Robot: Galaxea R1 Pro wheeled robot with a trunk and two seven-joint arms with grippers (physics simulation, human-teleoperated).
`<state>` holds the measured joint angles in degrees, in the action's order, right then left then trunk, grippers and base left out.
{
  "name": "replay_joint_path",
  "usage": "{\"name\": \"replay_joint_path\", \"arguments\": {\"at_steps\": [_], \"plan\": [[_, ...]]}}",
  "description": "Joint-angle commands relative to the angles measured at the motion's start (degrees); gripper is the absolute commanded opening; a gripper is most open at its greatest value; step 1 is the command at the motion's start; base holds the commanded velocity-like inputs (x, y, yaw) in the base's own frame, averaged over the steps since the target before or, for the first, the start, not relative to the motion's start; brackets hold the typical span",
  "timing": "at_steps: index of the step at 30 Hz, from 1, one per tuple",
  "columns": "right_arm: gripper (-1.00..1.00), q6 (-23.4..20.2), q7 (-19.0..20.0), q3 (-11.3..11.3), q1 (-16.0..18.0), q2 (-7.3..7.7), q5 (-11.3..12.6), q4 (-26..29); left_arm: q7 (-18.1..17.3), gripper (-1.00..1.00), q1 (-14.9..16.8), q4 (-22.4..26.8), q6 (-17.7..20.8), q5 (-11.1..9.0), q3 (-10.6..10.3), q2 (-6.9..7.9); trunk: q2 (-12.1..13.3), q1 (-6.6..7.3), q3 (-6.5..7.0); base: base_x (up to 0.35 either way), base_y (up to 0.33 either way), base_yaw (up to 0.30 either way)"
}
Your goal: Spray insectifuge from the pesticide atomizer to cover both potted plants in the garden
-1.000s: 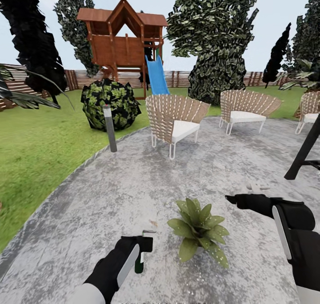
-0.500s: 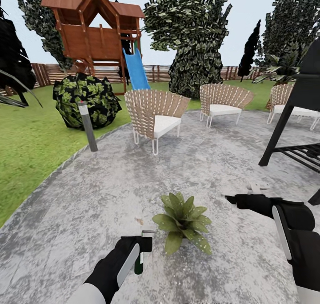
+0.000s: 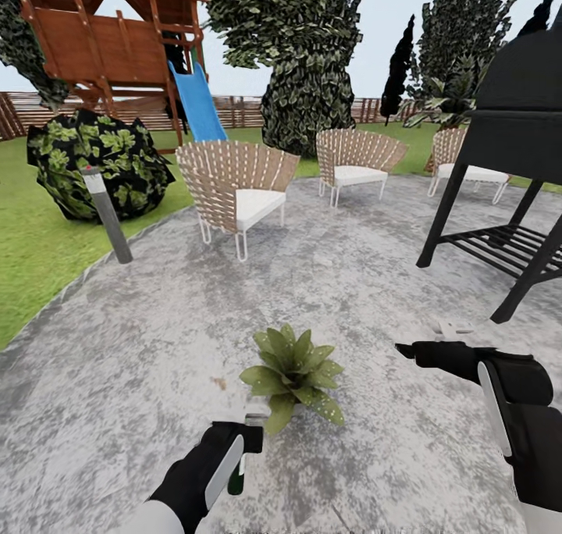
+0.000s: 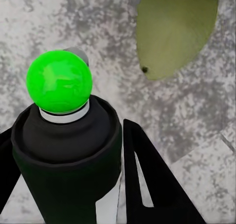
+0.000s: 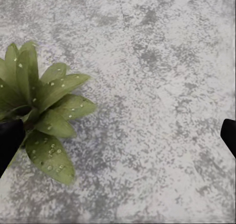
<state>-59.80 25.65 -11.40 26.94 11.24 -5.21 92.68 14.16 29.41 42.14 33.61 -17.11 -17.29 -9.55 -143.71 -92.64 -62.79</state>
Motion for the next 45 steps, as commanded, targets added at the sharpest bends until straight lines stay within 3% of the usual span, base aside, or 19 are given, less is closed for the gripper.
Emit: {"name": "replay_joint_path", "arguments": {"at_steps": [1, 7, 12, 24, 29, 30, 34, 42, 45], "plan": [[1.0, -0.2, 0.54, -0.03, 0.05, -0.03, -0.54, 0.05, 0.8, -1.0, 0.03, -0.03, 0.19, -0.57, -0.2, 0.04, -0.04, -0.01, -0.26, 0.0, 0.0, -0.279], [1.0, -0.2, 0.54, 0.0, 0.0, -0.08, -0.56, 0.05, -0.11, -1.0, 0.02, -1.24, 0.36, -0.57, -0.3, -0.09, -0.12, -0.16, -1.43, 0.0, 0.0, -0.279], [1.0, -0.2, 0.53, 0.05, -0.04, -0.02, -0.58, 0.05, -0.73, -1.0, 0.03, -1.52, 6.83, -0.78, -3.19, -0.14, -0.19, -0.29, -2.37, 0.0, 0.0, -0.279], [1.0, -0.2, 0.52, 0.05, -0.04, -0.07, -0.57, 0.05, -0.07, -1.0, 0.64, -0.11, 8.41, -0.63, -3.19, 0.38, -0.19, -0.29, -2.27, 0.081, 0.0, -0.057], [1.0, -0.2, 0.53, 0.06, -0.02, -0.05, -0.58, 0.05, 1.29, -1.0, 2.49, 3.48, 13.72, -0.78, -3.09, 0.5, -0.19, -0.29, -2.27, 0.048, 0.0, 0.0], [1.0, -0.2, 0.52, 0.06, 0.0, -0.03, -0.58, 0.05, 1.33, -1.0, 3.31, 3.07, 14.39, -1.01, -3.0, 0.5, -0.19, -0.29, -2.27, 0.009, 0.0, 0.0], [1.0, -0.2, 0.54, -0.06, 0.16, 0.28, -0.57, 0.05, 1.77, -1.0, 10.11, -5.9, 20.12, -6.02, -1.0, 0.4, -0.19, -0.29, -2.27, 0.002, 0.0, 0.0], [1.0, -0.2, 0.54, -0.18, 0.23, 0.8, -0.55, 0.05, 1.53, -1.0, 13.88, -10.88, 21.51, -9.73, -0.27, 0.41, -0.19, -0.29, -2.27, 0.0, 0.0, 0.0], [1.0, -0.2, 0.54, -0.2, 0.23, 0.82, -0.58, 0.05, 1.09, -1.0, 14.39, -9.17, 20.2, -10.57, -0.5, 0.1, -0.19, -0.29, -2.27, 0.0, 0.0, 0.0]]}}
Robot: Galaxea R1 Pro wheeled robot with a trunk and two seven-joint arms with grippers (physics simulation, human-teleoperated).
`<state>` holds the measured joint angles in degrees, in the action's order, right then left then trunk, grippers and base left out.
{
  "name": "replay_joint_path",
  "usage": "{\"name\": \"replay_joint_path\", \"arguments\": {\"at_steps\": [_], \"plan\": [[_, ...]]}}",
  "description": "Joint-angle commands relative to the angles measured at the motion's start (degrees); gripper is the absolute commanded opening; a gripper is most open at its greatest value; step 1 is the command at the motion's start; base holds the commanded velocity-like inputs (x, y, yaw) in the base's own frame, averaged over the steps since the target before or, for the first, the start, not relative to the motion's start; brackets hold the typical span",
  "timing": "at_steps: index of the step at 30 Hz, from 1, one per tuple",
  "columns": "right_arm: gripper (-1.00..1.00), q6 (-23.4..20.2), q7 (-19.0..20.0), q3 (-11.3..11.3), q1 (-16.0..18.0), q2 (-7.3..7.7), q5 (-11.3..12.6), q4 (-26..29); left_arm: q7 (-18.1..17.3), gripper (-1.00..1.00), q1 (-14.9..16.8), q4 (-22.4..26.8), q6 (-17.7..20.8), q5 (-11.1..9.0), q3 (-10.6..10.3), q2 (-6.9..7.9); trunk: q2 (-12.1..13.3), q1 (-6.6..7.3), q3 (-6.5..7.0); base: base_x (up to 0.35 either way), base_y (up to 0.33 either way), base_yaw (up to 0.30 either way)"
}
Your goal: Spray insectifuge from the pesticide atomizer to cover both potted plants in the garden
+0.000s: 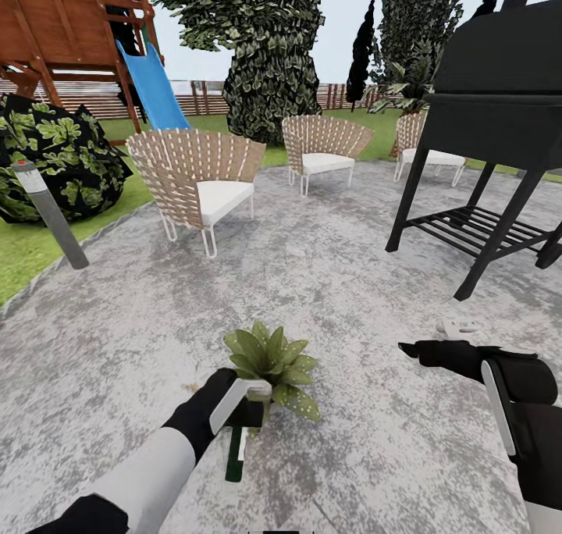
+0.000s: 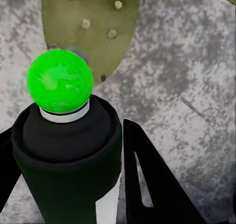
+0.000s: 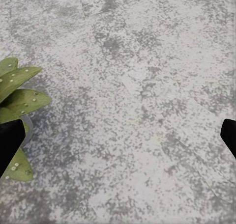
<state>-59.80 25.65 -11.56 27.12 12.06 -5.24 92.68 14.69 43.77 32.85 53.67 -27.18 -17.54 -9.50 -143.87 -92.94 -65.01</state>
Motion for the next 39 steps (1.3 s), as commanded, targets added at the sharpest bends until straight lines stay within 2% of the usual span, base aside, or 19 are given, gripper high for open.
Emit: {"name": "replay_joint_path", "arguments": {"at_steps": [1, 5, 10, 12, 13, 14, 16, 18, 36, 37, 39], "plan": [[1.0, -0.2, 0.54, -0.04, 0.04, -0.01, -0.56, 0.05, 0.51, -1.0, 0.05, 2.59, -0.39, -0.55, -0.35, 0.11, -0.02, 0.01, -0.05, 0.0, 0.0, 0.0], [1.0, -0.2, 0.54, -0.04, 0.03, -0.02, -0.55, 0.05, 0.95, -1.0, -0.54, 12.23, 0.09, -0.34, 0.11, 0.61, -0.02, 0.01, -0.05, 0.0, 0.0, 0.0], [1.0, -0.2, 0.54, -0.04, 0.03, -0.02, -0.53, 0.05, 1.03, -1.0, -1.71, 15.54, 0.43, -0.3, 0.36, 1.54, -0.02, 0.01, -0.05, 0.0, 0.0, 0.0], [1.0, -0.2, 0.54, -0.04, 0.03, -0.02, -0.53, 0.05, 1.02, -1.0, -3.1, 17.69, 0.33, -0.29, 0.41, 2.45, -0.02, 0.01, -0.05, 0.0, 0.0, 0.0], [1.0, -0.2, 0.54, -0.04, 0.03, -0.02, -0.52, 0.05, 0.81, -1.0, -4.83, 20.12, 0.27, -0.31, 0.96, 3.75, -0.02, 0.01, -0.05, 0.0, 0.0, 0.0], [1.0, -0.2, 0.54, -0.04, 0.03, -0.02, -0.53, 0.05, 0.72, -1.0, -5.38, 20.76, 0.24, -0.33, 1.27, 4.18, -0.02, 0.01, -0.05, 0.0, 0.0, 0.0], [1.0, -0.2, 0.54, -0.04, 0.03, -0.02, -0.54, 0.05, 0.35, -1.0, -7.19, 22.55, 0.05, -0.42, 3.15, 5.74, -0.02, 0.01, -0.05, 0.0, 0.0, 0.0], [1.0, -0.2, 0.53, -0.04, 0.06, -0.02, -0.52, 0.05, 0.16, -1.0, -8.07, 23.24, -0.09, -0.54, 4.2, 6.62, -0.02, 0.01, -0.05, 0.0, 0.04, -0.019], [1.0, -0.2, 0.46, 0.01, 0.07, -0.11, -0.5, 0.05, 0.33, -1.0, -8.62, 22.79, -0.19, -0.56, 4.26, 6.95, -0.02, 0.01, -0.05, 0.0, 0.27, -0.231], [1.0, -0.2, 0.46, 0.02, 0.06, -0.11, -0.49, 0.05, 0.34, -1.0, -8.81, 22.98, -0.21, -0.55, 4.19, 6.95, -0.02, 0.01, -0.05, 0.0, 0.294, -0.217], [1.0, -0.2, 0.46, 0.06, -0.09, -0.11, -0.52, 0.05, -1.03, -1.0, -12.04, 27.52, -1.05, -0.35, 3.91, 7.29, -0.02, 0.01, -0.05, 0.0, 0.295, -0.06]]}}
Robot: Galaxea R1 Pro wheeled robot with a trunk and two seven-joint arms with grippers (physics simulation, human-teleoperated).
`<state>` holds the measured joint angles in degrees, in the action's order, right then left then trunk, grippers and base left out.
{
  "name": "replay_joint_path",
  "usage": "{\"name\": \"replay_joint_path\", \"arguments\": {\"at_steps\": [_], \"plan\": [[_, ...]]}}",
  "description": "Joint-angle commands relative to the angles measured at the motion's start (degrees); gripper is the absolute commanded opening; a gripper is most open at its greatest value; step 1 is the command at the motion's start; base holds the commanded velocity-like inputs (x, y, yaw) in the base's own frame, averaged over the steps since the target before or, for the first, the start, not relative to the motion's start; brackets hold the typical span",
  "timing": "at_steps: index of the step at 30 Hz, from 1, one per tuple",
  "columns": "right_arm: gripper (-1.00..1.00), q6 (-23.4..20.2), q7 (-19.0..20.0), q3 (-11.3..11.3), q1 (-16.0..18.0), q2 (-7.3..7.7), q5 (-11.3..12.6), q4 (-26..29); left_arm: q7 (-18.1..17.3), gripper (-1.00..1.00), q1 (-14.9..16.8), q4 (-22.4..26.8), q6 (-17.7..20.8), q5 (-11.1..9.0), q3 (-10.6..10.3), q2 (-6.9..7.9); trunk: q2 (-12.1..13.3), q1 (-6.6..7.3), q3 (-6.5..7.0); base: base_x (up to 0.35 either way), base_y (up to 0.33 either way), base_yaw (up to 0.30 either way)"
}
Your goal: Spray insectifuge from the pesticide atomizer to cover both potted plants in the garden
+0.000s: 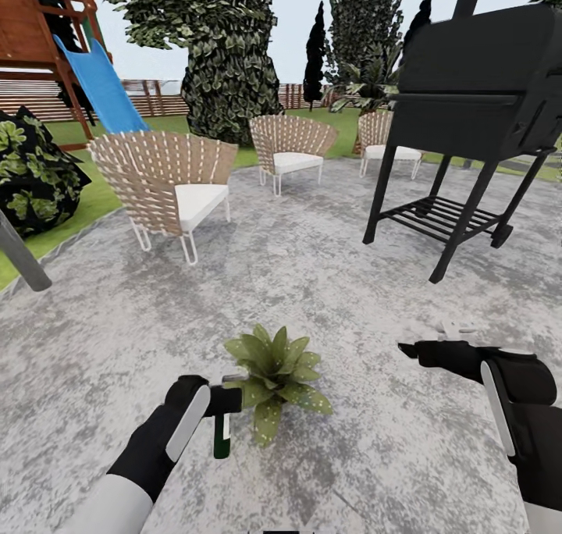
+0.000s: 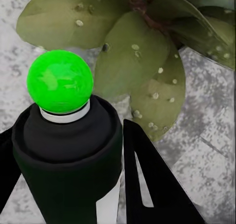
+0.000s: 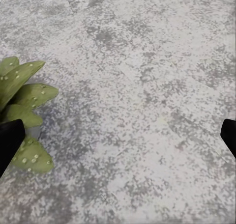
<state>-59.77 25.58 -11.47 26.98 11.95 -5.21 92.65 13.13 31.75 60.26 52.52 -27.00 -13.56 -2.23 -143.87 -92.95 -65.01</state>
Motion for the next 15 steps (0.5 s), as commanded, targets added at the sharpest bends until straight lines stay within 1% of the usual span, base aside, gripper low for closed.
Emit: {"name": "replay_joint_path", "arguments": {"at_steps": [1, 2, 3, 6, 8, 10, 13, 15], "plan": [[1.0, -0.23, 0.53, -0.01, 0.0, 0.0, -0.53, 0.07, -0.49, -1.0, -1.13, 1.6, -0.12, -0.41, -0.02, 0.56, -0.02, 0.01, -0.05, 0.0, 0.296, -0.03], [1.0, -0.23, 0.53, 0.02, -0.08, 0.0, -0.53, 0.07, -1.81, -1.0, -2.21, 3.1, -0.6, -0.36, -0.05, 1.61, -0.02, 0.01, -0.05, 0.0, 0.299, -0.015], [1.0, -0.23, 0.52, 0.03, -0.14, 0.0, -0.52, 0.07, -2.38, -1.0, -2.71, 3.65, -1.09, -0.38, -0.09, 2.14, -0.02, 0.01, -0.05, 0.0, 0.303, -0.01], [1.0, -0.23, 0.52, 0.04, -0.14, 0.0, -0.52, 0.07, -4.09, -1.0, -4.31, 4.01, -2.89, -0.34, 0.07, 3.27, -0.02, 0.01, -0.05, 0.0, 0.317, -0.003], [1.0, -0.23, 0.52, 0.05, -0.11, 0.0, -0.52, 0.07, -5.5, -1.0, -4.77, 3.98, -3.35, -0.4, 0.15, 4.36, -0.02, 0.01, -0.05, 0.0, 0.324, -0.001], [1.0, -0.23, 0.52, 0.05, -0.1, 0.0, -0.51, 0.07, -6.55, -1.0, -5.01, 3.7, -3.66, -0.45, 0.22, 5.1, -0.02, 0.01, -0.05, 0.0, 0.326, 0.0], [1.0, -0.23, 0.52, 0.05, -0.04, 0.0, -0.56, 0.07, -6.95, -1.0, -5.07, 1.97, -4.63, -0.51, 0.29, 5.34, -0.02, 0.01, -0.05, 0.032, 0.327, -0.003], [1.0, -0.23, 0.52, 0.05, -0.02, 0.0, -0.53, 0.07, -7.07, -1.0, -5.05, 0.41, -5.14, -0.56, 0.16, 5.34, -0.02, 0.01, -0.05, 0.088, 0.327, -0.105]]}}
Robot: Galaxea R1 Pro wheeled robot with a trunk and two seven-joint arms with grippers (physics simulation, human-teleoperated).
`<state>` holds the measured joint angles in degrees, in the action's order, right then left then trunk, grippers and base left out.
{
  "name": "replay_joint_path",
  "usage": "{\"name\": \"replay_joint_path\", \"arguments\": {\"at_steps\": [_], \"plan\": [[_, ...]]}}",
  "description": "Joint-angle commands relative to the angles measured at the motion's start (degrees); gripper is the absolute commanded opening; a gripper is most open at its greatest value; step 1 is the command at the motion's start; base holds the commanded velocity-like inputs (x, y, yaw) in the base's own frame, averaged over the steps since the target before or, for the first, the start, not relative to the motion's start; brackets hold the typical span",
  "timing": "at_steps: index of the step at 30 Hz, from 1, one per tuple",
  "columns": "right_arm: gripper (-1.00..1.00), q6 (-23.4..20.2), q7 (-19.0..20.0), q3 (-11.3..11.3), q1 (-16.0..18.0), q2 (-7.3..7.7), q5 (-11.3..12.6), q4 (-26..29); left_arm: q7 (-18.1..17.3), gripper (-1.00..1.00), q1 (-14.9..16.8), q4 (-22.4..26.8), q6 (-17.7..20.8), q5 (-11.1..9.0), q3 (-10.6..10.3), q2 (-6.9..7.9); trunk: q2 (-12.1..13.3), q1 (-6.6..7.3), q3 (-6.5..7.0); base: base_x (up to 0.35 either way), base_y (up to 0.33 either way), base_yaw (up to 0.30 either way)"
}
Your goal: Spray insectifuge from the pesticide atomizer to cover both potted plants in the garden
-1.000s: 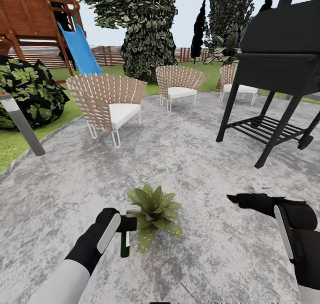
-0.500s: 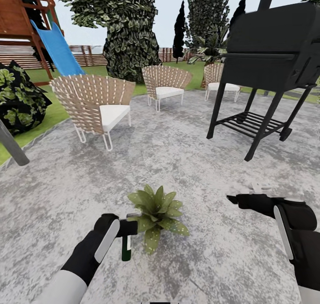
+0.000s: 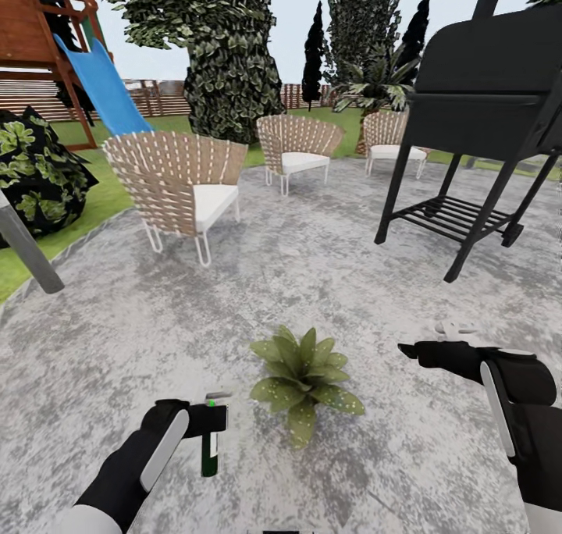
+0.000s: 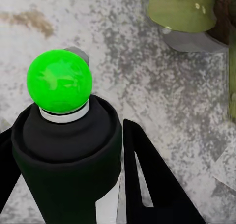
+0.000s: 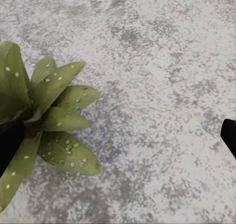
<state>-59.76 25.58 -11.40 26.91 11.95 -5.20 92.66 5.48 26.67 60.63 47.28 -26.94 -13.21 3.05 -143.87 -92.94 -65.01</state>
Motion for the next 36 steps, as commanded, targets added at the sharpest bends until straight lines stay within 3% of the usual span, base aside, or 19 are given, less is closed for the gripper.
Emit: {"name": "replay_joint_path", "arguments": {"at_steps": [1, 4, 5, 7, 14, 15, 18, 22, 25, 27, 28, 32, 36], "plan": [[1.0, -0.24, 0.53, -0.02, 0.08, 0.0, -0.58, 0.07, 0.53, -1.0, 0.04, -0.65, -0.11, -0.63, -0.32, -0.02, -0.02, 0.0, -0.05, 0.145, 0.316, -0.222], [1.0, -0.24, 0.53, -0.02, 0.03, 0.02, -0.58, 0.07, 0.35, -1.0, 0.05, -1.3, -0.19, -0.49, -0.59, -0.31, -0.02, 0.0, -0.05, 0.202, 0.279, -0.254], [1.0, -0.24, 0.53, -0.09, -0.09, 0.07, -0.6, 0.07, -2.63, -1.0, 0.29, -2.2, -0.15, -0.19, -3.51, -0.75, -0.02, 0.0, -0.05, 0.317, 0.067, -0.276], [1.0, -0.24, 0.53, -0.1, -0.05, 0.03, -0.58, 0.07, -3.19, -1.0, 0.42, -2.4, 0.14, -0.18, -4.27, -1.16, -0.02, 0.0, -0.05, 0.327, 0.038, -0.277], [1.0, -0.24, 0.53, -0.19, -0.01, 0.01, -0.58, 0.07, -2.84, -1.0, 0.94, -5.19, 0.9, -0.07, -4.48, -1.6, -0.02, 0.0, -0.05, 0.12, 0.004, -0.261], [1.0, -0.24, 0.54, -0.2, 0.04, 0.0, -0.56, 0.07, -2.75, -1.0, 2.59, -5.3, 3.57, -0.12, -4.43, -1.79, -0.02, 0.0, -0.05, 0.002, 0.0, -0.035], [1.0, -0.24, 0.55, -0.2, 0.09, 0.04, -0.58, 0.07, -2.45, -1.0, 5.02, -6.49, 6.77, -0.07, -4.28, -3.18, -0.02, 0.0, -0.05, 0.001, 0.0, -0.017], [1.0, -0.24, 0.53, -0.2, 0.15, 0.08, -0.59, 0.07, -2.19, -1.0, 10.49, -18.19, 8.15, 0.17, -4.41, -8.45, -0.02, 0.0, -0.05, 0.0, 0.0, -0.003], [1.0, -0.24, 0.53, -0.2, 0.19, 0.08, -0.59, 0.07, -1.42, -1.0, 11.83, -21.1, 8.17, 0.24, -4.48, -10.01, -0.02, 0.0, -0.05, 0.0, 0.0, 0.0], [1.0, -0.24, 0.53, -0.2, 0.22, 0.09, -0.57, 0.07, 1.44, -1.0, 12.1, -21.71, 8.18, 0.1, -4.52, -11.19, -0.02, 0.0, -0.05, 0.0, 0.0, 0.0], [1.0, -0.24, 0.54, -0.2, 0.18, 0.05, -0.59, 0.07, 4.91, -1.0, 12.22, -20.97, 8.18, -0.07, -4.77, -12.4, -0.02, 0.0, -0.05, 0.0, 0.0, 0.0], [1.0, -0.24, 0.53, -0.2, 0.16, 0.02, -0.57, 0.07, 6.76, -1.0, 12.26, -19.0, 8.1, -0.57, -8.29, -12.91, -0.02, 0.0, -0.05, 0.0, 0.0, 0.0], [1.0, -0.24, 0.53, -0.2, 0.16, 0.0, -0.54, 0.07, 8.67, -1.0, 12.27, -17.83, 8.15, -1.17, -8.79, -13.04, -0.02, 0.0, -0.05, 0.0, 0.0, 0.0]]}}
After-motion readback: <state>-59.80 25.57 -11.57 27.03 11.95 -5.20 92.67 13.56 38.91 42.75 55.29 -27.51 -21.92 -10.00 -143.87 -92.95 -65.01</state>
